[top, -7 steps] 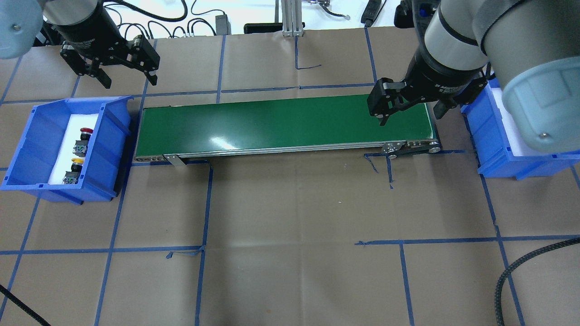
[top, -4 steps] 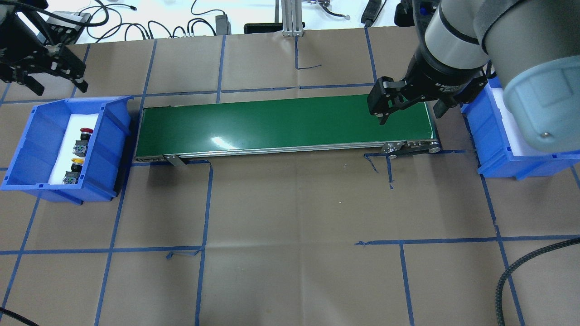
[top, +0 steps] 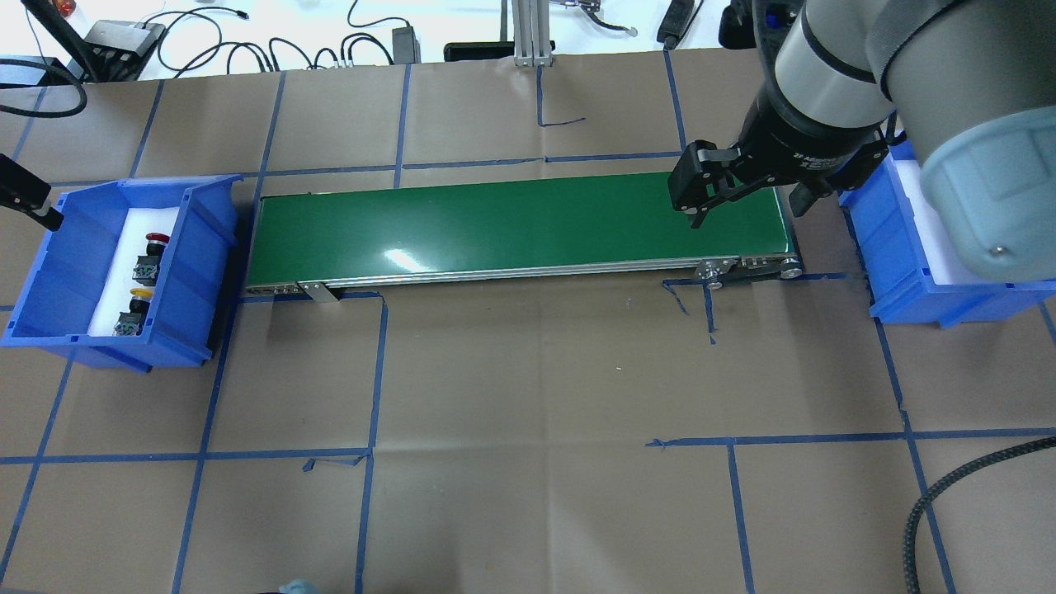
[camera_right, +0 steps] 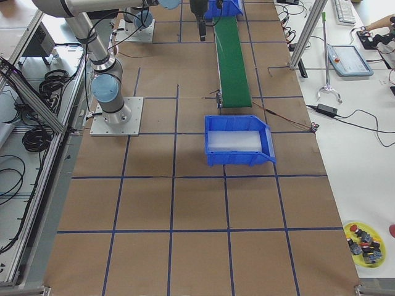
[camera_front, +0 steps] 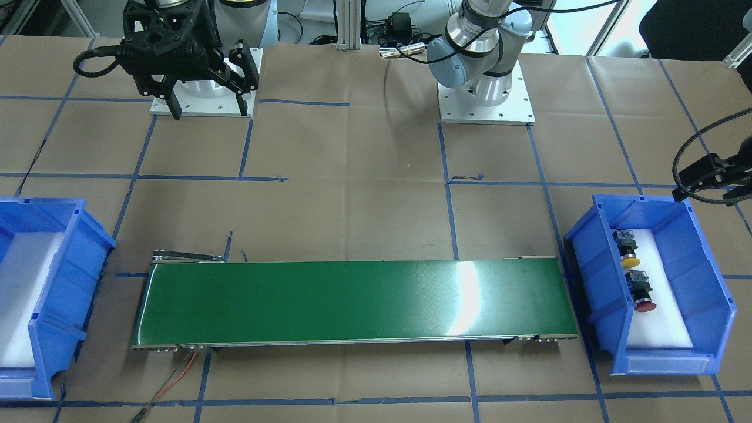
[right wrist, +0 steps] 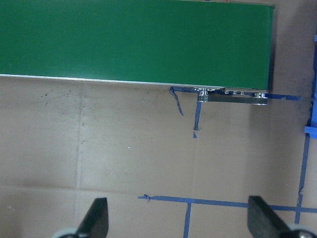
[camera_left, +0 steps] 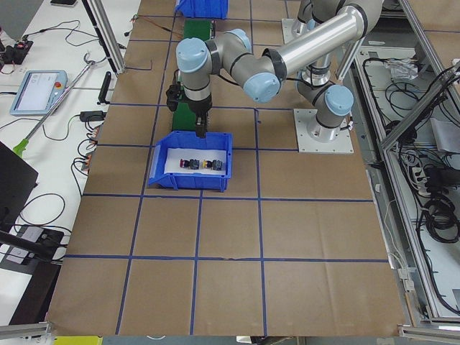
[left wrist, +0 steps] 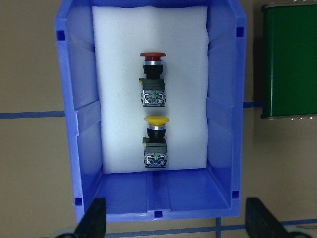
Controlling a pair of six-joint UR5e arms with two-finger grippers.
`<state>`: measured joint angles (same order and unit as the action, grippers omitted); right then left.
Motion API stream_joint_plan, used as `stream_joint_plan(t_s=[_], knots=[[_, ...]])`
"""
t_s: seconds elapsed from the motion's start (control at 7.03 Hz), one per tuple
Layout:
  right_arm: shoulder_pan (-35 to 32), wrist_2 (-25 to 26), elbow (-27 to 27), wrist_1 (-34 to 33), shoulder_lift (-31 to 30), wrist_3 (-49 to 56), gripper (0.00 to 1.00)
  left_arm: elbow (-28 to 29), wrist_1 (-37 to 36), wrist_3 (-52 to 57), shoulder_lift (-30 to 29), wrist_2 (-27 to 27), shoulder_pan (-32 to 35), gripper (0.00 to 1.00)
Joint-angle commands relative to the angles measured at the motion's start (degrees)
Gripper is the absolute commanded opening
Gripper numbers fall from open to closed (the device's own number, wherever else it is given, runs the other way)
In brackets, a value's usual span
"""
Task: Transport two buttons from left to right
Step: 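Lower the left gripper and grasp the yellow-capped button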
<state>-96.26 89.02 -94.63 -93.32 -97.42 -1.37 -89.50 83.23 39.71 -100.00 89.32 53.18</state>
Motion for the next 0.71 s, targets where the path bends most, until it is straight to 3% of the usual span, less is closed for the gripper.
stream_joint_plan(t_s=[0.0,0.57], knots=[[0.02,-0.17,0.15,0.06,-0.31,-0.12,1.00,-7.22,-9.26,0.99,-0.11,-0.03,-0.71,0.99],[0.02,0.01,0.24,0.15,-2.07,-0.21,1.00,-20.87,-27.91,1.07,-2.47,-0.98,-0.80,0.99]])
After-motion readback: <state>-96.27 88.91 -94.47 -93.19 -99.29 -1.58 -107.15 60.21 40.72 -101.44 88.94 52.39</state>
